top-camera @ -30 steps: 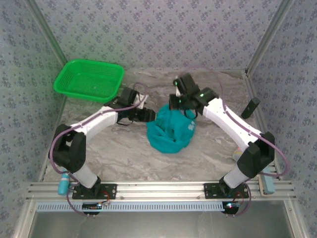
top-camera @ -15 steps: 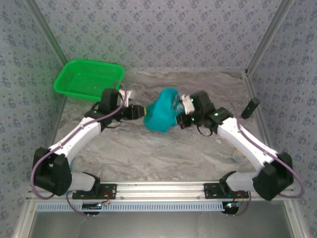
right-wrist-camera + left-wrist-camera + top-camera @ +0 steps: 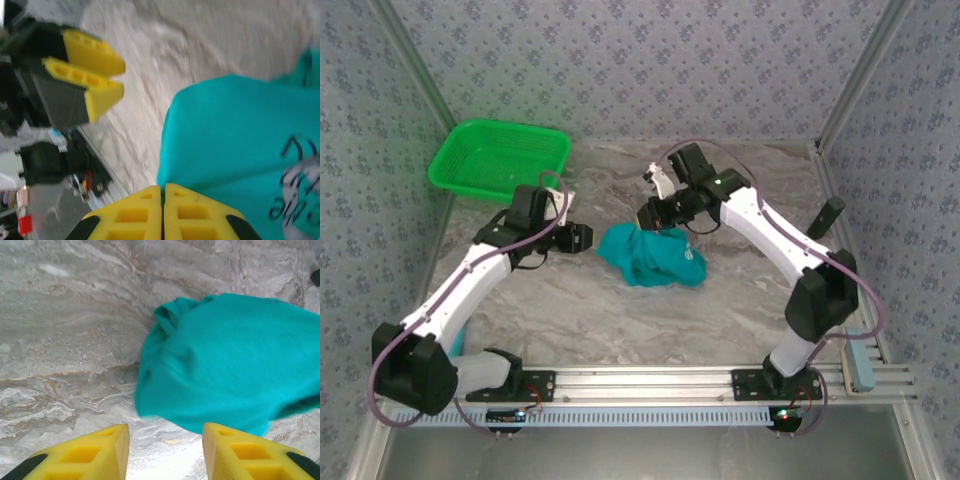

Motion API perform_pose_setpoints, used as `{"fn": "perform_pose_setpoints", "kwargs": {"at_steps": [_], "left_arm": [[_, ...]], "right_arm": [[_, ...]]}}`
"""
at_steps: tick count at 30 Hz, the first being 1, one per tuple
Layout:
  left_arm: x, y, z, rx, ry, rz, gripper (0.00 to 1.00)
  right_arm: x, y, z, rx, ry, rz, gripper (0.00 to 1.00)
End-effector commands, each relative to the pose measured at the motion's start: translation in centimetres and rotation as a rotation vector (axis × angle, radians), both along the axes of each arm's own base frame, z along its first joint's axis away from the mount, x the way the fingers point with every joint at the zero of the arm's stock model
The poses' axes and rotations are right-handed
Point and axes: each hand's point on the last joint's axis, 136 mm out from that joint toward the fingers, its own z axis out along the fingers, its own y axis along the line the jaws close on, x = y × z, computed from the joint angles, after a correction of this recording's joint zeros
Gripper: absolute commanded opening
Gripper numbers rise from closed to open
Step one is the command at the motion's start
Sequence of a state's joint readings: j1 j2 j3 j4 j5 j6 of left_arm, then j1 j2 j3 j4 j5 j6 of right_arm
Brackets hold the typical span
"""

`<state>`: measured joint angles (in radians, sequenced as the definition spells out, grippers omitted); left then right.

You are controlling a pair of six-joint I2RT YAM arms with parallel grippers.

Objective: Fold the inside-out t-shirt

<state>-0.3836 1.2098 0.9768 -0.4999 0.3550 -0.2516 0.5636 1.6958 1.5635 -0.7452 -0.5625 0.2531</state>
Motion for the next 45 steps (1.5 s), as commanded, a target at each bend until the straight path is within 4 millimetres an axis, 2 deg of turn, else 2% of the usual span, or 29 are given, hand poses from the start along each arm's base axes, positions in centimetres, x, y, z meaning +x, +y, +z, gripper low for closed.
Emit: {"fn": "perform_pose_setpoints", "kwargs": {"at_steps": [1, 3, 4, 5, 8, 9, 12, 13, 16, 18, 19, 21, 24, 26, 28, 29, 33, 36, 37, 39, 40, 41, 43, 45], "left_arm": [[-2.2, -2.1, -1.6, -0.021, -0.004, -0.035, 0.43], [-3.3, -5.2, -2.1, -0.091, -0.081, -0.117, 0.44], [-3.7, -6.7, -2.2, -0.112, -0.120, -0.162, 0.51], [-3.9, -7.8, -2.5, -0.119, -0.141, -0.203, 0.53], [-3.1, -9.3, -4.2, -0.051, -0.085, -0.271, 0.53], [-2.9, -9.4, -5.1, -0.009, -0.051, -0.286, 0.53], [-1.6, -10.2, -7.1, 0.039, 0.028, -0.277, 0.52], [-1.2, -11.0, -7.0, 0.009, 0.040, -0.273, 0.52], [-0.5, -13.2, -6.5, -0.092, 0.037, -0.302, 0.53], [0.8, -13.1, -7.6, -0.064, 0.029, -0.259, 0.53], [1.6, -12.8, -8.3, -0.051, 0.035, -0.236, 0.50], [2.6, -12.7, -9.0, -0.082, 0.064, -0.233, 0.41], [3.6, -12.5, -8.2, -0.208, 0.145, -0.204, 0.19], [3.1, -12.3, -7.0, -0.282, 0.163, -0.192, 0.11], [2.0, -12.4, -6.0, -0.329, 0.147, -0.211, 0.04], [1.4, -12.5, -5.4, -0.351, 0.148, -0.232, 0.00], [-0.8, -13.0, -2.6, -0.385, 0.155, -0.340, 0.00], [-3.2, -14.9, 0.6, -0.405, 0.091, -0.485, 0.00], [-3.9, -15.5, 1.6, -0.428, 0.086, -0.523, 0.00], [-4.3, -15.9, 2.8, -0.462, 0.102, -0.554, 0.00], [-4.1, -15.7, 3.1, -0.472, 0.111, -0.548, 0.00], [-3.7, -15.3, 3.3, -0.477, 0.120, -0.539, 0.00], [-2.7, -14.3, 3.3, -0.478, 0.127, -0.502, 0.00], [-1.8, -13.3, 3.2, -0.471, 0.122, -0.481, 0.00]], "right_arm": [[0.3, -4.6, -8.2, -0.262, 0.106, -0.042, 0.10], [2.0, -6.6, -10.7, -0.304, 0.102, -0.122, 0.10], [2.7, -7.2, -11.5, -0.312, 0.101, -0.137, 0.14], [3.2, -8.1, -12.4, -0.347, 0.089, -0.144, 0.21], [3.3, -11.3, -14.6, -0.553, 0.068, -0.107, 0.25], [3.1, -12.0, -14.8, -0.583, 0.079, -0.104, 0.26], [3.0, -12.1, -13.8, -0.527, 0.055, -0.132, 0.36], [3.0, -12.1, -13.3, -0.505, 0.024, -0.143, 0.38], [3.6, -14.0, -11.9, -0.545, -0.073, -0.210, 0.41], [3.4, -14.8, -10.2, -0.561, -0.121, -0.223, 0.41], [3.0, -14.6, -8.9, -0.570, -0.181, -0.206, 0.41], [1.4, -12.2, -6.7, -0.547, -0.352, -0.060, 0.43], [-2.0, -8.4, -6.4, -0.535, -0.612, 0.241, 0.49], [-4.0, -6.4, -6.8, -0.480, -0.693, 0.417, 0.50], [-5.0, -4.9, -7.3, -0.437, -0.756, 0.554, 0.50], [-5.2, -4.2, -7.6, -0.429, -0.800, 0.607, 0.50], [-4.1, -2.6, -7.7, -0.440, -0.908, 0.662, 0.51], [-3.6, -0.7, -7.7, -0.425, -1.024, 0.722, 0.48], [-3.8, -0.3, -8.1, -0.421, -1.063, 0.763, 0.45], [-4.0, -0.5, -9.3, -0.462, -1.080, 0.831, 0.31], [-4.1, -1.0, -9.8, -0.496, -1.078, 0.852, 0.12], [-4.7, -1.5, -10.1, -0.511, -1.073, 0.881, 0.01], [-6.3, -2.2, -9.7, -0.490, -1.082, 0.927, 0.00], [-7.5, -2.7, -8.4, -0.455, -1.104, 0.936, 0.00]]}}
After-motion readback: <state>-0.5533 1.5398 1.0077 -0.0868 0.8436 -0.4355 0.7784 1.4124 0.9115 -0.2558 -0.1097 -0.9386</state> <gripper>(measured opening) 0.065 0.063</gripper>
